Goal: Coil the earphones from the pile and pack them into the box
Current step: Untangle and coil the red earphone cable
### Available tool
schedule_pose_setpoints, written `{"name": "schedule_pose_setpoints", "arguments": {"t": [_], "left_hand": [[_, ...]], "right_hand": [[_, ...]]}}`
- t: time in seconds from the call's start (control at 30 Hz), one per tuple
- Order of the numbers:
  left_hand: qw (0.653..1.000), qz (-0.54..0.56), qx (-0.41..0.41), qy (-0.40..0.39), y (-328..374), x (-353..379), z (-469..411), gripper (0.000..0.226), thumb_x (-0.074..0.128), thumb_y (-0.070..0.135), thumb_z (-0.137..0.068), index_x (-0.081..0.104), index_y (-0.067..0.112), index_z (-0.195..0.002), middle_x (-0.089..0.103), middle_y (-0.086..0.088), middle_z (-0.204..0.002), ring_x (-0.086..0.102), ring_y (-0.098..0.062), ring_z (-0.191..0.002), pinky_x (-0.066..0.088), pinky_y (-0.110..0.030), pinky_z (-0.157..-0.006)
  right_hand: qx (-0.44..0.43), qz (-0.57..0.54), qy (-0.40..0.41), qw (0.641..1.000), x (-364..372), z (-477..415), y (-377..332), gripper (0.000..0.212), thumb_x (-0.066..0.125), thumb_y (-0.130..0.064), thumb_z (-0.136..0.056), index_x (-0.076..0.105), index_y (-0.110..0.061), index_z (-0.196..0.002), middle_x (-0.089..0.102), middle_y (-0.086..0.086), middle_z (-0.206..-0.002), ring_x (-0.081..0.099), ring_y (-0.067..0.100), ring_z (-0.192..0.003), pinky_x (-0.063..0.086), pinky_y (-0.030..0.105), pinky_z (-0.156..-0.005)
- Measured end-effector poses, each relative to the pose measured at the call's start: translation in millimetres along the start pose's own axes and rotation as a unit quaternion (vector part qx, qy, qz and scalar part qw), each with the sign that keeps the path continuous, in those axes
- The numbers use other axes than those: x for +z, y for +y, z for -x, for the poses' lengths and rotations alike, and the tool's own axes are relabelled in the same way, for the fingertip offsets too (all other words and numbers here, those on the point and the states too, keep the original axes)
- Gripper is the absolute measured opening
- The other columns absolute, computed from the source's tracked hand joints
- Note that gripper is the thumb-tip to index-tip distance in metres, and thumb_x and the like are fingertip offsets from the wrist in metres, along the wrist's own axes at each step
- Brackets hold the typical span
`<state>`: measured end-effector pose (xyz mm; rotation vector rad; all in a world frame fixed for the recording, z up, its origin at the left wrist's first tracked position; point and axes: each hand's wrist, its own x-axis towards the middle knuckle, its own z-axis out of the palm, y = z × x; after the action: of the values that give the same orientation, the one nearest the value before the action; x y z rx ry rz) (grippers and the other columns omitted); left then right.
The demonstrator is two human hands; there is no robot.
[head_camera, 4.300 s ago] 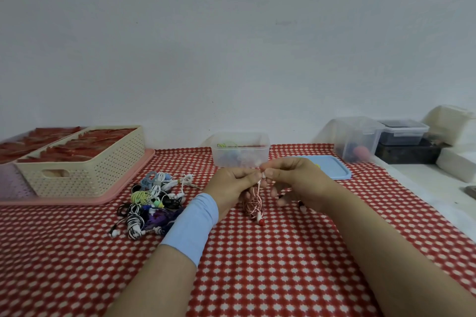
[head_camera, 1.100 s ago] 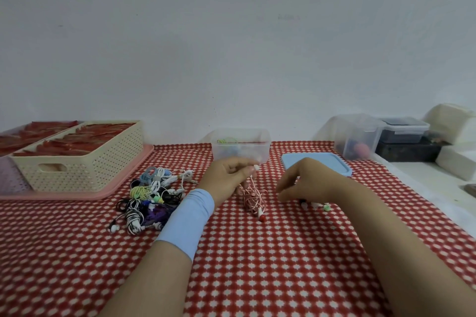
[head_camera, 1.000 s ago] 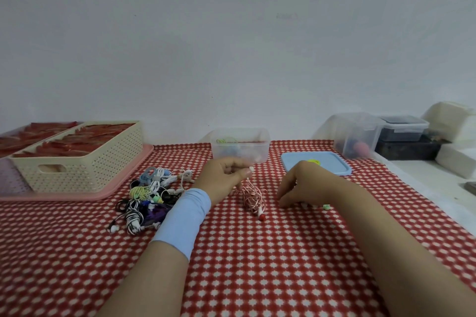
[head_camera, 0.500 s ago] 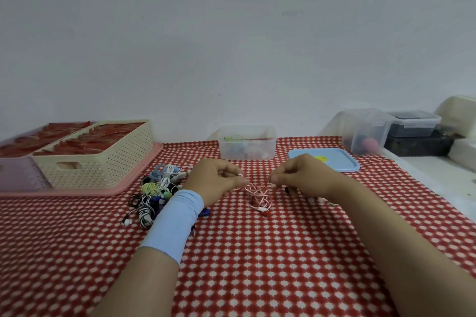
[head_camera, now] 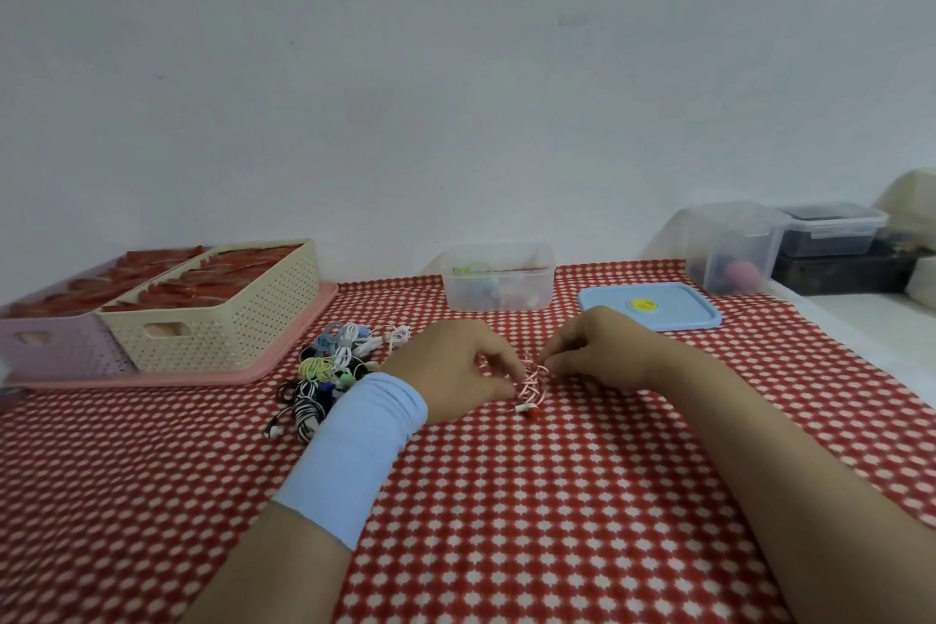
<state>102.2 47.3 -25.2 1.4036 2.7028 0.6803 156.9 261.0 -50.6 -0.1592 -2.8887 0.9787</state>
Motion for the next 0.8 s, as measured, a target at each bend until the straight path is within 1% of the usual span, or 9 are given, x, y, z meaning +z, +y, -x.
{"name": "schedule_pose_setpoints", "arguments": {"t": [0.07,0.13,0.23,0.33,0.43,0.53,0.6,0.67,0.8], "left_hand": [[0.997,-0.037,0.024,-0.063,8.0,7.2,-3.6,0.021,0.073,0.031,-0.086,0.075,0.039,-0.106,0.059,0.023,-0.093,0.053,-0.001,-0.086,0.045,-0.021,-0.082],[0.991,-0.084,0.036,-0.094,9.1,15.7,-10.0,0.026,0.070,0.032,-0.089,0.072,0.039,-0.114,0.054,0.022,-0.095,0.051,-0.004,-0.089,0.043,-0.022,-0.083],[0.992,-0.065,0.032,-0.104,5.8,21.1,-16.3,0.025,0.072,0.030,-0.088,0.074,0.034,-0.112,0.058,0.020,-0.095,0.054,-0.003,-0.088,0.046,-0.022,-0.083],[0.999,0.034,0.020,-0.035,3.6,15.4,-20.3,0.017,0.078,0.029,-0.082,0.077,0.030,-0.099,0.063,0.022,-0.086,0.056,0.003,-0.080,0.042,-0.014,-0.072],[0.980,0.190,-0.026,0.055,-4.2,10.2,-30.3,0.014,0.077,0.023,-0.083,0.073,0.025,-0.097,0.071,0.010,-0.085,0.063,-0.001,-0.072,0.051,-0.021,-0.075],[0.947,0.306,-0.061,0.080,-11.8,15.5,-34.8,0.016,0.070,0.014,-0.089,0.070,0.018,-0.105,0.077,-0.001,-0.084,0.064,-0.008,-0.060,0.054,-0.020,-0.065],[0.922,0.368,-0.078,0.092,-16.9,24.9,-32.9,0.021,0.069,0.012,-0.090,0.072,0.019,-0.110,0.077,-0.002,-0.085,0.061,-0.009,-0.059,0.049,-0.019,-0.055],[0.907,0.403,-0.087,0.087,-20.2,33.8,-32.0,0.022,0.068,0.013,-0.091,0.074,0.024,-0.109,0.077,-0.001,-0.085,0.057,-0.010,-0.059,0.048,-0.021,-0.053],[0.880,0.461,-0.071,0.090,-20.9,42.3,-34.0,0.019,0.064,0.013,-0.094,0.074,0.026,-0.102,0.077,-0.003,-0.087,0.058,-0.011,-0.061,0.049,-0.022,-0.053]], "right_hand": [[-0.006,0.017,-0.003,1.000,-1.3,1.6,-0.9,0.012,0.073,-0.025,-0.091,0.078,-0.035,-0.091,0.073,-0.018,-0.089,0.063,-0.007,-0.076,0.044,0.004,-0.063],[-0.008,0.012,0.017,1.000,-3.5,1.9,0.7,0.014,0.073,-0.024,-0.091,0.078,-0.037,-0.088,0.073,-0.019,-0.087,0.064,-0.005,-0.077,0.046,0.008,-0.065],[0.001,-0.033,0.055,0.998,-5.3,1.9,3.0,0.014,0.072,-0.020,-0.091,0.077,-0.030,-0.082,0.073,-0.013,-0.075,0.060,-0.004,-0.055,0.043,0.009,-0.053],[0.020,-0.095,0.079,0.992,-6.0,4.3,1.9,0.013,0.071,-0.021,-0.093,0.078,-0.020,-0.083,0.070,0.005,-0.064,0.053,0.006,-0.044,0.041,0.019,-0.041],[0.017,-0.188,0.084,0.978,-4.2,7.2,-3.1,0.011,0.067,-0.017,-0.096,0.074,-0.015,-0.088,0.063,-0.005,-0.054,0.049,0.009,-0.043,0.037,0.021,-0.041],[0.002,-0.273,0.086,0.958,-3.1,10.1,-11.7,0.012,0.062,-0.014,-0.099,0.073,-0.015,-0.098,0.065,-0.011,-0.060,0.049,0.008,-0.045,0.034,0.018,-0.040],[0.014,-0.309,0.082,0.948,-2.0,11.2,-16.1,0.015,0.057,-0.014,-0.101,0.072,-0.010,-0.103,0.063,-0.013,-0.055,0.046,0.002,-0.038,0.030,0.014,-0.035],[0.025,-0.335,0.071,0.939,0.6,9.3,-17.2,0.018,0.056,-0.015,-0.102,0.070,-0.004,-0.106,0.061,-0.013,-0.052,0.045,0.002,-0.037,0.030,0.015,-0.034],[0.024,-0.415,0.066,0.907,6.8,-0.5,-15.4,0.013,0.063,-0.009,-0.096,0.072,-0.003,-0.101,0.064,0.001,-0.064,0.048,0.009,-0.048,0.030,0.018,-0.039]]}}
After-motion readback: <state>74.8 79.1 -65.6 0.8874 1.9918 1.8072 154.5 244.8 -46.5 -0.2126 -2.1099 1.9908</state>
